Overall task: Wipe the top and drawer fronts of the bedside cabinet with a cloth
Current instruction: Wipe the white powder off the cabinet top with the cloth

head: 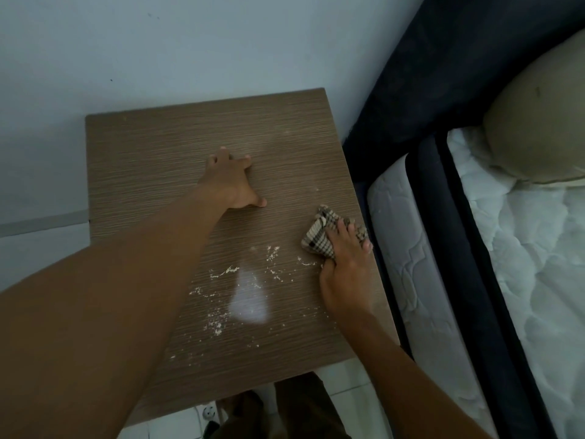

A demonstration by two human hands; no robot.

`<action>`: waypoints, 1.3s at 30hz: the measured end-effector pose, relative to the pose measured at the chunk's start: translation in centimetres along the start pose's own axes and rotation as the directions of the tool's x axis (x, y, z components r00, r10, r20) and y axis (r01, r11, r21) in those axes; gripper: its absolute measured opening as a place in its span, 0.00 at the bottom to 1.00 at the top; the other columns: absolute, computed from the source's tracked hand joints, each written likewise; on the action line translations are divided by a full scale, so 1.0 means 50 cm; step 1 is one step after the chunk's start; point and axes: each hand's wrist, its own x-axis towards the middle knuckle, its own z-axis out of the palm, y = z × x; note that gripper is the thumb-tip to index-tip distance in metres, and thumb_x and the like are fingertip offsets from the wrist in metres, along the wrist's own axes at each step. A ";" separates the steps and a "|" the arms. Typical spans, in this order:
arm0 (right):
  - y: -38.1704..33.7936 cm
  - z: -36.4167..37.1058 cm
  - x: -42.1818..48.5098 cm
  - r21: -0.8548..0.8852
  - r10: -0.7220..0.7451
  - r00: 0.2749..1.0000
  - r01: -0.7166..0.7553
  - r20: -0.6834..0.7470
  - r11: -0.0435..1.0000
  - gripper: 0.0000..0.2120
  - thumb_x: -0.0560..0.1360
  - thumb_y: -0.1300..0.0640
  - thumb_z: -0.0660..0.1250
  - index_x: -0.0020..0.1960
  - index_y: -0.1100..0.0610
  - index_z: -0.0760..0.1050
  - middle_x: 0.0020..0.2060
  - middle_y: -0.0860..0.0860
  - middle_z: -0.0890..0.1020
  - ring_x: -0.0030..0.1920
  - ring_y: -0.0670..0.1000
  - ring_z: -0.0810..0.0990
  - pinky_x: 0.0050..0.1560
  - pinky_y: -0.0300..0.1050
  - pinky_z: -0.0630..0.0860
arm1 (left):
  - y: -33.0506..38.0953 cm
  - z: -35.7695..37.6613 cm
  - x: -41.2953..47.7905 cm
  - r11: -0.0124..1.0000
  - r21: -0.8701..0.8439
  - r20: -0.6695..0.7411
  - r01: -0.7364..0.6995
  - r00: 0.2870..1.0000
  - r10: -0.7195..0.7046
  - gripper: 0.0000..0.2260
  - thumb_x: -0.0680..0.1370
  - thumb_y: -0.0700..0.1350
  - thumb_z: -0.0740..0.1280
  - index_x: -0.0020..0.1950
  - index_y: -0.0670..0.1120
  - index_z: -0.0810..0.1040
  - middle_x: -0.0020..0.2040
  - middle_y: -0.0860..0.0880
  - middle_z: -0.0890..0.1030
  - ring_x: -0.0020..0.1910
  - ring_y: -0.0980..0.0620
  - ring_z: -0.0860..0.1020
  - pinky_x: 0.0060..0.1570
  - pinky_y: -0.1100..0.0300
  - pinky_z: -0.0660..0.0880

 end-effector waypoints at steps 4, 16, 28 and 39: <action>-0.032 0.031 -0.082 -0.003 -0.022 0.999 0.022 0.031 1.000 0.26 0.75 0.66 0.57 0.72 0.54 0.65 0.74 0.52 0.63 0.77 0.50 0.53 0.76 0.57 0.48 | -0.001 -0.002 -0.004 1.000 -0.018 0.013 0.000 1.000 0.000 0.47 0.68 0.59 0.75 0.79 0.55 0.53 0.80 0.45 0.43 0.77 0.39 0.42 0.73 0.38 0.53; -0.124 -0.022 -0.152 0.216 -0.045 0.994 0.022 0.104 0.976 0.24 0.75 0.57 0.51 0.70 0.44 0.65 0.68 0.46 0.73 0.66 0.49 0.73 0.59 0.53 0.78 | -0.035 0.012 -0.041 0.953 -0.272 -0.139 -0.133 0.985 0.098 0.35 0.72 0.58 0.72 0.75 0.54 0.63 0.77 0.46 0.59 0.75 0.43 0.59 0.70 0.43 0.63; -0.104 -0.026 0.205 0.047 0.014 0.999 -0.012 -0.047 0.999 0.26 0.74 0.63 0.53 0.71 0.51 0.67 0.71 0.52 0.69 0.71 0.54 0.66 0.71 0.57 0.63 | -0.220 0.066 -0.158 0.958 -0.226 -0.313 0.176 0.918 -0.243 0.28 0.77 0.60 0.62 0.73 0.49 0.66 0.74 0.43 0.61 0.73 0.42 0.60 0.67 0.41 0.65; -0.111 0.048 0.091 -0.085 -0.099 0.991 0.107 0.089 0.991 0.27 0.75 0.64 0.57 0.74 0.55 0.62 0.76 0.54 0.60 0.77 0.52 0.51 0.76 0.55 0.48 | -0.240 0.057 -0.171 0.959 -0.214 -0.204 0.188 0.951 -0.232 0.26 0.80 0.55 0.59 0.77 0.52 0.59 0.78 0.48 0.54 0.76 0.44 0.52 0.68 0.40 0.61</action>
